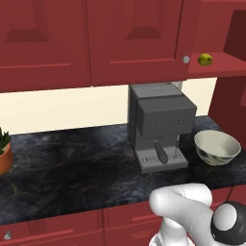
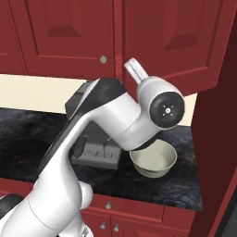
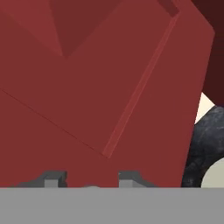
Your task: Open the cabinet. Pick the pear and pear from the cabinet and place them into the bowl. Then close the cabinet.
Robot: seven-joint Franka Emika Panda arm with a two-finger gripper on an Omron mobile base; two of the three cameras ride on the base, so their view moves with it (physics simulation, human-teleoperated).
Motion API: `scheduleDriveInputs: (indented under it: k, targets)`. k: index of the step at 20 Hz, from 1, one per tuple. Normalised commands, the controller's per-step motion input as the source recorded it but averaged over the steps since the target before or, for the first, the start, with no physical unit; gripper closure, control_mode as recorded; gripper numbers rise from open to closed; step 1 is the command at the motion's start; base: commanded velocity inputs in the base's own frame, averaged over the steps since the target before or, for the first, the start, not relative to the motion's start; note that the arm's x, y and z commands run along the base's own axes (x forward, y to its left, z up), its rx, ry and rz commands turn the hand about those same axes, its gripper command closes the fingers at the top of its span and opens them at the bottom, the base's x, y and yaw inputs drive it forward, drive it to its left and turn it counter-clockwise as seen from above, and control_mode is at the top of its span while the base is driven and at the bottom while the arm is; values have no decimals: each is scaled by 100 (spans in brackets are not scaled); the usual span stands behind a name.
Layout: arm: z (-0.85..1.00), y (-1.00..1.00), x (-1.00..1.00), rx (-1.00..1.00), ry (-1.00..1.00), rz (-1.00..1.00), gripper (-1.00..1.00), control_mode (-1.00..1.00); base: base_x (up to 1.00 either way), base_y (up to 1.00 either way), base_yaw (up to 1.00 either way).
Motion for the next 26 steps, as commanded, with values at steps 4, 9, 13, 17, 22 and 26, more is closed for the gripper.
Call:
scheduleDriveInputs:
  k: [4,9,13,17,22,26]
  targets:
    - [-6,-2,-17,0,4,0,-100,-100,0,0,0]
    - [-9,-5,-47,0,-3,0,-100,-100,0,0,0]
    - [0,-3,-72,0,-13,0,-100,-100,0,0,0]
    - [0,3,-35,0,-16,0,-100,-100,0,0,0]
    - [0,28,-25,0,-7,0,-100,-100,0,0,0]
    - [0,59,-23,-1,9,0,-100,-100,0,0,0]
